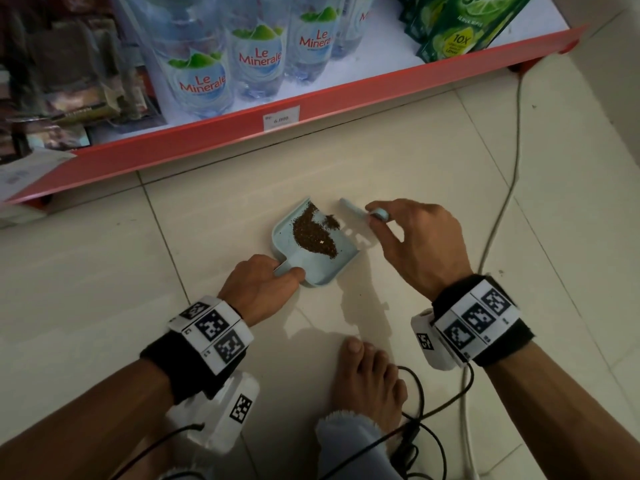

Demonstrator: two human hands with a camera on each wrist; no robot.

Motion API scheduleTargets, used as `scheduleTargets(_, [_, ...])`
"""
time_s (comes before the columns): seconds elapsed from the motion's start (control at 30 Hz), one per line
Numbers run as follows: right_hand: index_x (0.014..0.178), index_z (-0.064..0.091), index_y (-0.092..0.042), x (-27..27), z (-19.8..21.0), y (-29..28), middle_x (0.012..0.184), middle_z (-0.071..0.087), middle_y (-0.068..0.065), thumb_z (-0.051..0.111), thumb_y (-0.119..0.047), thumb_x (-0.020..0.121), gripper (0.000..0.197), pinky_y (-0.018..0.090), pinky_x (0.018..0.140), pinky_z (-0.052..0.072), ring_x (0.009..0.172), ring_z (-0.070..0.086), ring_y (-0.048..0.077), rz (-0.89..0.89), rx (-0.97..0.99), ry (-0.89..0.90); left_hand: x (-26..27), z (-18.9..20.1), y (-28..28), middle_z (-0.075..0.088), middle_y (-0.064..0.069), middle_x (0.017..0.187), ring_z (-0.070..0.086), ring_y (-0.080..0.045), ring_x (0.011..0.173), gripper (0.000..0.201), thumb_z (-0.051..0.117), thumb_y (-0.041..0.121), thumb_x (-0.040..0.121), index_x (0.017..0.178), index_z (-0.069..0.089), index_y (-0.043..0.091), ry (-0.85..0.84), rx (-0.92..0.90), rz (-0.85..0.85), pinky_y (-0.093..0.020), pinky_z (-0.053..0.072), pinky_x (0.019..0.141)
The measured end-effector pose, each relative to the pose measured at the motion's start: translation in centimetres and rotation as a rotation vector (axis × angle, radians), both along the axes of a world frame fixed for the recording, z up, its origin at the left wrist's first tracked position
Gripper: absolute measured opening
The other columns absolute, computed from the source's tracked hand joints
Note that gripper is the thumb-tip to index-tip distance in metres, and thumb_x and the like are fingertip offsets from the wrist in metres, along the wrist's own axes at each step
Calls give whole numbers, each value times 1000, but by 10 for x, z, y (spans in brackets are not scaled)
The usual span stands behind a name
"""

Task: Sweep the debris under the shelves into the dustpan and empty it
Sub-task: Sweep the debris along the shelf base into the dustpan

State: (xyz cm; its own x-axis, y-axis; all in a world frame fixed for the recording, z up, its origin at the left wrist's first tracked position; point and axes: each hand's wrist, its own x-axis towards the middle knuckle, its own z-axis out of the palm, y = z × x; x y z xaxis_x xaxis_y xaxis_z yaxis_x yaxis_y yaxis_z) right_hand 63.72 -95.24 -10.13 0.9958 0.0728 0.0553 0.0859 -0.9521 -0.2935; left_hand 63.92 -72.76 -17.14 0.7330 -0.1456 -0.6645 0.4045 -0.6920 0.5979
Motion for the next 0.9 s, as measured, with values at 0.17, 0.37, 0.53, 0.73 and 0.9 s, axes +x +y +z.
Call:
scheduleTargets(0.17, [105, 73, -18, -5, -4, 5, 98, 76, -2, 59, -31, 97, 21, 38, 71, 60, 80, 71, 18, 70, 297, 82, 1, 7, 1, 59, 0, 63, 57, -19, 64, 40, 61, 44, 87, 60, 55, 15, 7, 24, -24, -27, 38, 57])
scheduleTargets(0.37, [112, 73, -21, 2, -2, 1, 97, 71, -2, 57, -33, 99, 24, 40, 68, 57, 79, 67, 19, 37, 194, -9, 2, 13, 2, 59, 1, 65, 57, -16, 64, 38, 61, 43, 87, 62, 53, 15, 20, 57, -32, -26, 35, 53])
scheduleTargets(0.53, [107, 74, -24, -7, -5, 9, 86, 72, -1, 57, -33, 97, 21, 41, 64, 55, 75, 65, 19, 141, 170, 63, 0, 15, 5, 59, 0, 67, 58, -19, 68, 36, 60, 42, 86, 63, 53, 16, 48, 55, -23, -27, 37, 57])
scheduleTargets(0.73, [111, 74, -21, -5, -6, 8, 99, 73, -5, 60, -35, 97, 24, 37, 67, 57, 85, 66, 14, 50, 212, -50, -1, 17, 7, 60, 0, 66, 59, -20, 68, 36, 61, 41, 86, 63, 55, 14, 53, 56, -23, -27, 40, 59])
scheduleTargets(0.9, [107, 75, -25, -6, -8, 6, 90, 73, -3, 59, -30, 97, 19, 41, 65, 56, 80, 63, 18, 64, 158, 14, -2, 18, 8, 58, 0, 64, 58, -20, 67, 38, 61, 42, 86, 61, 52, 15, 53, 68, -30, -27, 37, 56])
